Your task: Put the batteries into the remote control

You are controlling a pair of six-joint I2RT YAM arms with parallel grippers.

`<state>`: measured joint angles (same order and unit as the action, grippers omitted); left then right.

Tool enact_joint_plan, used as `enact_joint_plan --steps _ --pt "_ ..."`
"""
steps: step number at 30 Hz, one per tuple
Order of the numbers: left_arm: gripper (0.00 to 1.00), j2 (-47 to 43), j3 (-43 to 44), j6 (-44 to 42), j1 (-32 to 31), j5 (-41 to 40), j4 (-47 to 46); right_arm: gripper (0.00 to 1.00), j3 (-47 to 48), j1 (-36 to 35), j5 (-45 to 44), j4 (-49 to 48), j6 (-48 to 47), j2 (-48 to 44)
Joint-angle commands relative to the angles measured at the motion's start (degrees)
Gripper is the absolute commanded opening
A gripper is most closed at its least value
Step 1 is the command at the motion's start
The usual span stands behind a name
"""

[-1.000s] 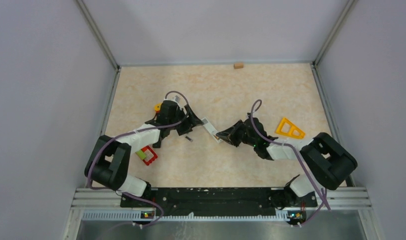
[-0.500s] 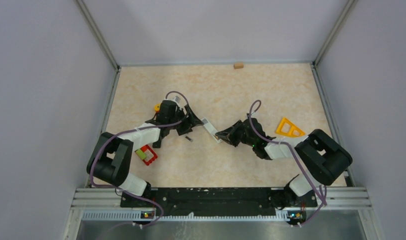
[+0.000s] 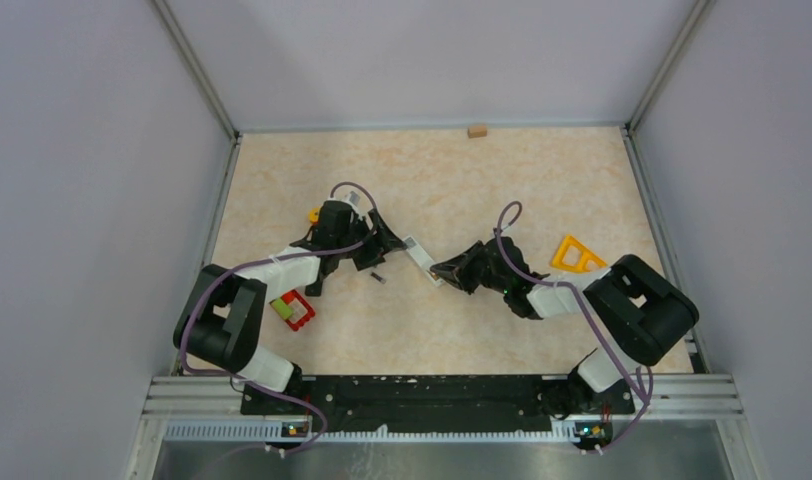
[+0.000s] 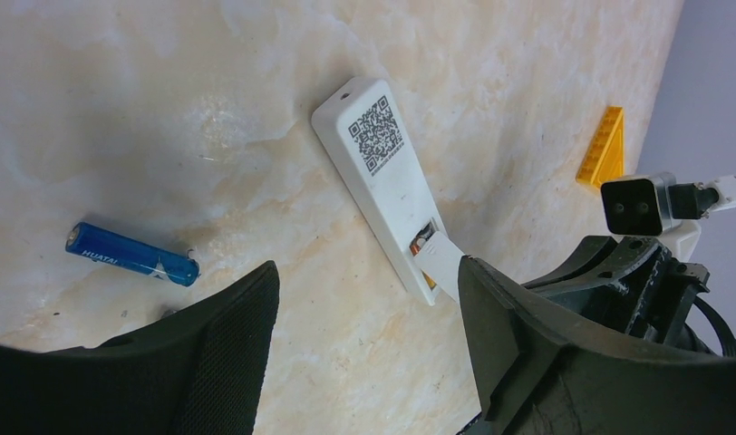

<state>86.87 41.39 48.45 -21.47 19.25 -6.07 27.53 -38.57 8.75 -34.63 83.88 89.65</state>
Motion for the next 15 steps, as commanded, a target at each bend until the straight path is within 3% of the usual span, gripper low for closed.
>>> enact_joint_plan --steps 1,15 --pt "0.75 -0.12 -0.56 0.18 0.21 0.71 -2.72 0.00 0.95 0.25 -1.56 -1.36 0.56 -0.06" --pt "0.75 -0.18 -0.72 0.25 0.34 0.89 -2.63 0.00 0.42 0.95 -1.28 -3.31 1.30 1.97"
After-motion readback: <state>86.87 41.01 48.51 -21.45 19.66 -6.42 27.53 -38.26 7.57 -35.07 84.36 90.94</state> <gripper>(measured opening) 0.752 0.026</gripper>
